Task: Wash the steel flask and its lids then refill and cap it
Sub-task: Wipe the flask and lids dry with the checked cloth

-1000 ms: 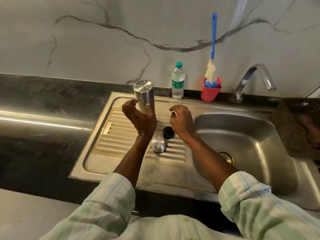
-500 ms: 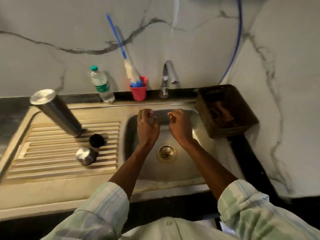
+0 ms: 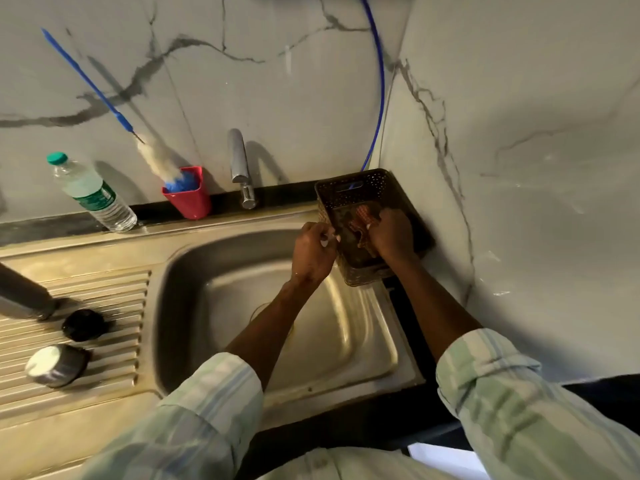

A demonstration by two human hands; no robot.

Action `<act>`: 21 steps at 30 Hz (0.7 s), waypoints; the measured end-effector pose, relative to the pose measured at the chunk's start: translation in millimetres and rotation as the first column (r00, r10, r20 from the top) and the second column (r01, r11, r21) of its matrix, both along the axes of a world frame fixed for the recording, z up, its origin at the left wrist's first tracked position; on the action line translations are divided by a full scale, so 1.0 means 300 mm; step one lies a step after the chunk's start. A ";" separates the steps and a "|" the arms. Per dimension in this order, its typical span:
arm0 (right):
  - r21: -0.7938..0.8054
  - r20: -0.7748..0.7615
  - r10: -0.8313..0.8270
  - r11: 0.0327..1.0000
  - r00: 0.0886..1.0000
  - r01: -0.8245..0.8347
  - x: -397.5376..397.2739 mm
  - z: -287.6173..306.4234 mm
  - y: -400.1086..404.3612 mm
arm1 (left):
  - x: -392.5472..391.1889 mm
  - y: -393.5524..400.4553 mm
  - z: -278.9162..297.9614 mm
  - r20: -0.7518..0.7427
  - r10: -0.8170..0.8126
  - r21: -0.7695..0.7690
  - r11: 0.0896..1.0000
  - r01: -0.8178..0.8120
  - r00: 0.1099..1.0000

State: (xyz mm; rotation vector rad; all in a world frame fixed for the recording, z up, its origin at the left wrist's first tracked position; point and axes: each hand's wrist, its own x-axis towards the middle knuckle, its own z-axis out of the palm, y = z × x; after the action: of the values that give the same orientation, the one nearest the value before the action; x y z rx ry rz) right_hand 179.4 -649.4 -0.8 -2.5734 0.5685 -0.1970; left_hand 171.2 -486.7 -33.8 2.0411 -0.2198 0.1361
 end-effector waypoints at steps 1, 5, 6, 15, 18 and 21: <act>-0.012 -0.080 0.027 1.000 0.996 -0.028 0.014 -0.005 -0.010 | 0.006 -0.009 0.000 -0.002 0.001 -0.006 1.000 -0.001 1.000; -0.047 -0.277 0.087 0.993 0.957 -0.104 0.041 -0.008 -0.018 | 0.015 -0.029 0.010 -0.059 0.018 -0.019 1.000 -0.019 0.998; -0.058 -0.276 0.088 0.993 0.957 -0.107 0.040 -0.003 -0.017 | 0.015 -0.033 0.009 -0.070 0.022 -0.021 1.000 -0.024 0.997; 0.121 -0.070 -0.006 0.993 0.998 0.015 0.026 0.056 -0.009 | 0.002 -0.027 0.015 -0.043 0.086 -0.067 0.994 -0.089 0.995; 0.448 0.006 -0.089 0.891 0.996 0.077 0.026 0.077 -0.025 | -0.003 0.004 0.029 0.001 0.159 -0.109 0.981 -0.158 0.987; 0.803 -0.026 -0.087 0.591 0.996 0.073 -0.014 0.093 -0.024 | -0.008 0.051 0.041 0.033 0.255 -0.151 0.957 -0.248 0.966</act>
State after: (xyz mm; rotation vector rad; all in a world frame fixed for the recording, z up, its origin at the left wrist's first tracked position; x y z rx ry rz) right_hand 175.3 -656.6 27.2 -1.6421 0.5893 0.0242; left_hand 168.7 -471.3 -21.3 1.9140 0.0191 0.3545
